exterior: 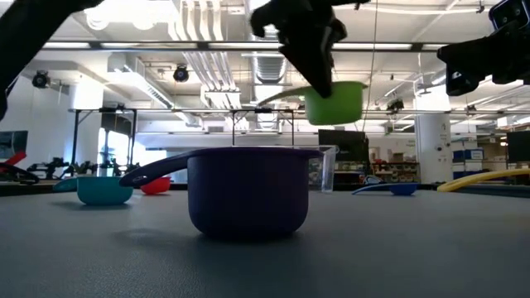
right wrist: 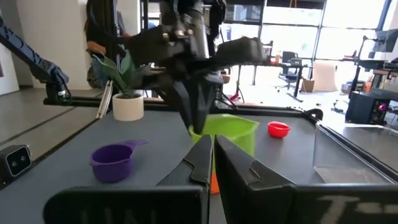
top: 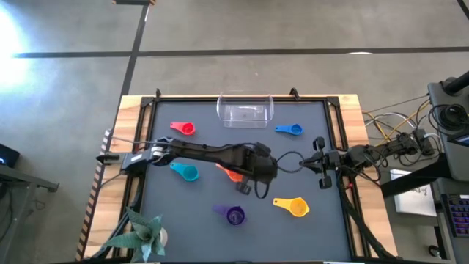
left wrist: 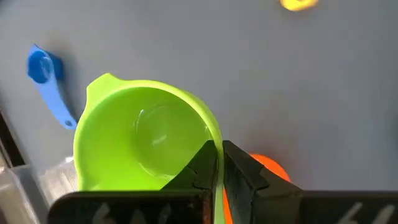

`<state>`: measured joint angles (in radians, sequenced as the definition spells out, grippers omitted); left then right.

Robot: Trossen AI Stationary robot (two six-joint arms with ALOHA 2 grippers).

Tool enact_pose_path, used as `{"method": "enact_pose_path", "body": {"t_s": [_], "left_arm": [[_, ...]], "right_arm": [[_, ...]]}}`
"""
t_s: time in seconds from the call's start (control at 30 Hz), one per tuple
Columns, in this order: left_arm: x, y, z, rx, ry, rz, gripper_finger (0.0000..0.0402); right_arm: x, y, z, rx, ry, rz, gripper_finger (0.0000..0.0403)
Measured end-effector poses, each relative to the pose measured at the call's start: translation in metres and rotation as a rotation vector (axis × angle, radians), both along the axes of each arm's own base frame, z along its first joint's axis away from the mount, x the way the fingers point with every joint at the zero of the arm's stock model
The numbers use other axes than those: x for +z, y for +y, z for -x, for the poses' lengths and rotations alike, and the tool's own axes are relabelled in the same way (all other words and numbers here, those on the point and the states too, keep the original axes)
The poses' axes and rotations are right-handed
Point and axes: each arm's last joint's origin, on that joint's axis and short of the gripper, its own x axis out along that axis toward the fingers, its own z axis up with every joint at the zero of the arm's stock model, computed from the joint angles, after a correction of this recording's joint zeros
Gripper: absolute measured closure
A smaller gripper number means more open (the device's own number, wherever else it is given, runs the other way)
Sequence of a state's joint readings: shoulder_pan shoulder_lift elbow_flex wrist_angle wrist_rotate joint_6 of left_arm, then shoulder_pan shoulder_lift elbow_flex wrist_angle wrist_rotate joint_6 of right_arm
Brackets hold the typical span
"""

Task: Nest measuring cups in basket
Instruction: Stack the green measuring cup on top of the orange measuring cup

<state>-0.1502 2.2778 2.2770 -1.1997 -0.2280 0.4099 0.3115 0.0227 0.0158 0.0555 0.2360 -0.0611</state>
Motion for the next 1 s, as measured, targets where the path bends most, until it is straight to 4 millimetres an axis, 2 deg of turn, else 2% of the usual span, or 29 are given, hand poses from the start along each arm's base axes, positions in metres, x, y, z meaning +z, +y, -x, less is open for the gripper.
{"method": "enact_pose_path", "body": {"t_s": [0.1, 0.23, 0.37, 0.47, 0.67, 1.0], "left_arm": [[0.001, 0.001, 0.019, 0.016, 0.000, -0.024, 0.0401], [0.002, 0.005, 0.057, 0.038, -0.101, -0.023, 0.0401], [-0.020, 0.009, 0.092, 0.009, -0.173, 0.012, 0.0401], [-0.038, 0.010, 0.109, -0.027, -0.184, 0.016, 0.0401], [-0.059, 0.008, 0.123, -0.107, -0.142, 0.003, 0.0401], [-0.054, 0.002, 0.121, -0.295, -0.132, -0.027, 0.0401]], "right_arm": [[0.000, 0.000, 0.000, 0.000, -0.001, -0.001, 0.0394], [0.000, 0.000, 0.000, 0.000, -0.001, -0.001, 0.0394], [0.000, 0.000, 0.000, 0.000, -0.001, -0.001, 0.0394], [0.000, 0.000, 0.000, 0.000, -0.001, 0.001, 0.0394], [0.000, 0.000, 0.000, 0.000, -0.001, -0.001, 0.0394], [0.000, 0.000, 0.000, 0.000, -0.001, 0.000, 0.0394]]}}
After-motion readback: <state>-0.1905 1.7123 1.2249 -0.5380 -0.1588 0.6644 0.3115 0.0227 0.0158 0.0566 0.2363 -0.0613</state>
